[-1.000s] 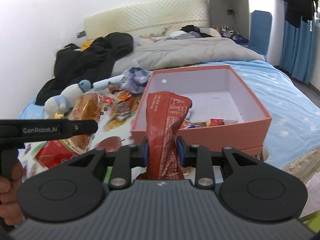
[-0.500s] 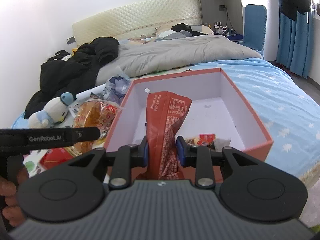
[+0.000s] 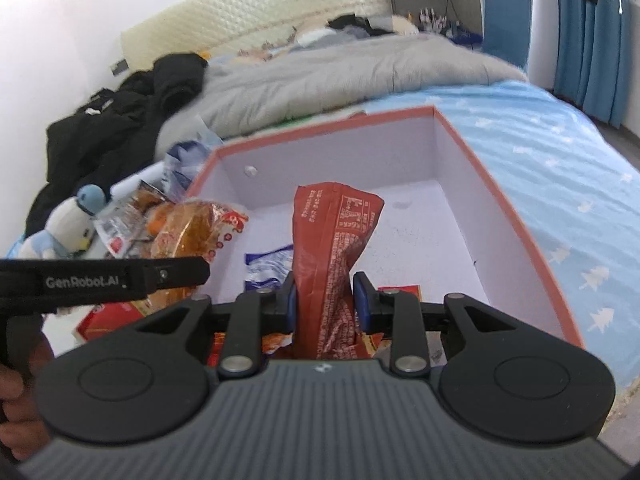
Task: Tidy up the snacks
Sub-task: 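Carry the pastry bag and sausage stick over the pink box with both grippers, then open both grippers to drop the snacks into the pink box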
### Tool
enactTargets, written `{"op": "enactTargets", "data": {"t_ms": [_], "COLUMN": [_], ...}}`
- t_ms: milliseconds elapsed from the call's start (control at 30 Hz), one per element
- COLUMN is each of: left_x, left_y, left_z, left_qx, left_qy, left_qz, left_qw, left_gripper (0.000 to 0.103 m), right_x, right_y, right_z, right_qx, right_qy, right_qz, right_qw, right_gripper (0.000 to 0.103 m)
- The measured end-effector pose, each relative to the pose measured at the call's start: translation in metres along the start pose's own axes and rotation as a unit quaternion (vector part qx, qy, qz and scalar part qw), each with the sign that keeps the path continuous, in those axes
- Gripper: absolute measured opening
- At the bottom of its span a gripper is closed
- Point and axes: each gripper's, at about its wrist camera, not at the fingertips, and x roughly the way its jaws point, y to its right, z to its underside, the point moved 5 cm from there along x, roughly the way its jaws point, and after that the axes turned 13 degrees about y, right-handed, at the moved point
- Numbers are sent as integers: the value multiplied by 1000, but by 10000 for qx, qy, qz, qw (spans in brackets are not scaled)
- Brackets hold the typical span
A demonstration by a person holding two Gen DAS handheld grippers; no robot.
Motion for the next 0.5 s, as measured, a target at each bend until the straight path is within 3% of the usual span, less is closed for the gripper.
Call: {"op": "enactTargets", "data": {"t_ms": [200, 400, 433, 500], "left_x": [34, 37, 36, 31], "left_y": [-2, 0, 0, -1], "left_z": [1, 2, 2, 1], "left_qx": [124, 140, 141, 153], "left_qy": [-214, -245, -229, -204], "left_qz": [109, 174, 157, 68], "left_qw": [9996, 9994, 9995, 9996], "left_gripper": [48, 48, 50, 73], "right_x": [34, 45, 44, 42], "right_y": [10, 17, 17, 18], "right_z": [7, 10, 9, 7], "right_qx": [2, 29, 26, 21], "right_qy": [-271, -389, -377, -364], "right_qz": [107, 182, 189, 182], "right_qw": [9996, 9991, 9991, 9992], "right_gripper": [33, 33, 33, 34]}}
